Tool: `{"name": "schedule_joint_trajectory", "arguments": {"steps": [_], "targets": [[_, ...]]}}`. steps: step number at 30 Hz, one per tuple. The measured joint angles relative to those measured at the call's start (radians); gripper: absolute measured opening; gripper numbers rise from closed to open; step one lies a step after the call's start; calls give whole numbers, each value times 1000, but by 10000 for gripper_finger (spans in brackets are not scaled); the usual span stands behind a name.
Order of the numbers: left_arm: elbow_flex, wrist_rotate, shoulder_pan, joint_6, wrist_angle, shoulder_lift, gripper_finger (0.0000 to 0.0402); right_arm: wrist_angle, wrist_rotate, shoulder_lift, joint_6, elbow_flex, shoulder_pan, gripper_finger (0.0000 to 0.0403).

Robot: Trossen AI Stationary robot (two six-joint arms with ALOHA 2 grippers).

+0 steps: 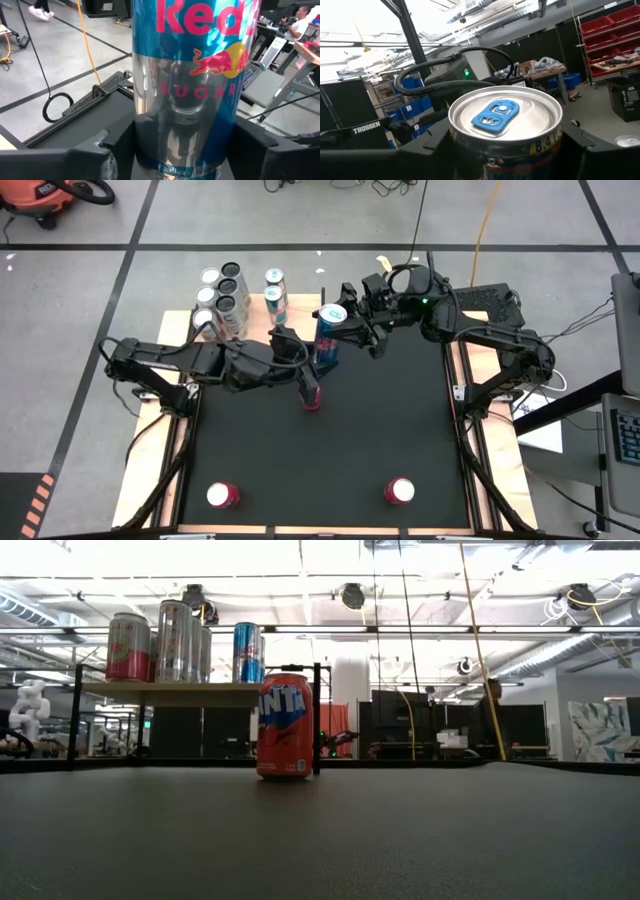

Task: Place canned beverage on shelf
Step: Put the blue soda can on the shelf aligned with the other blue soda cans

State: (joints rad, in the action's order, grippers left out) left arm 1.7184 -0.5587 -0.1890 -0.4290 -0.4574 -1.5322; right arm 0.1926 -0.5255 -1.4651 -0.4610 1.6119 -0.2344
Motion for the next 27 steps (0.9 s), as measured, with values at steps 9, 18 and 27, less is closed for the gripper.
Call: {"name": "schedule_joint_trajectory", "arguments": {"steps": [9,18,27], "targets": [[0,-1,-2,-12,0,0,232,-24,0,0,-35,1,0,237],[-1,-29,-4,-2,-3,31,230,-130,58,45,-71,2,0,287],[0,-251,-5,120,6,74,229,-262,384,148,17,2,7,304]]}}
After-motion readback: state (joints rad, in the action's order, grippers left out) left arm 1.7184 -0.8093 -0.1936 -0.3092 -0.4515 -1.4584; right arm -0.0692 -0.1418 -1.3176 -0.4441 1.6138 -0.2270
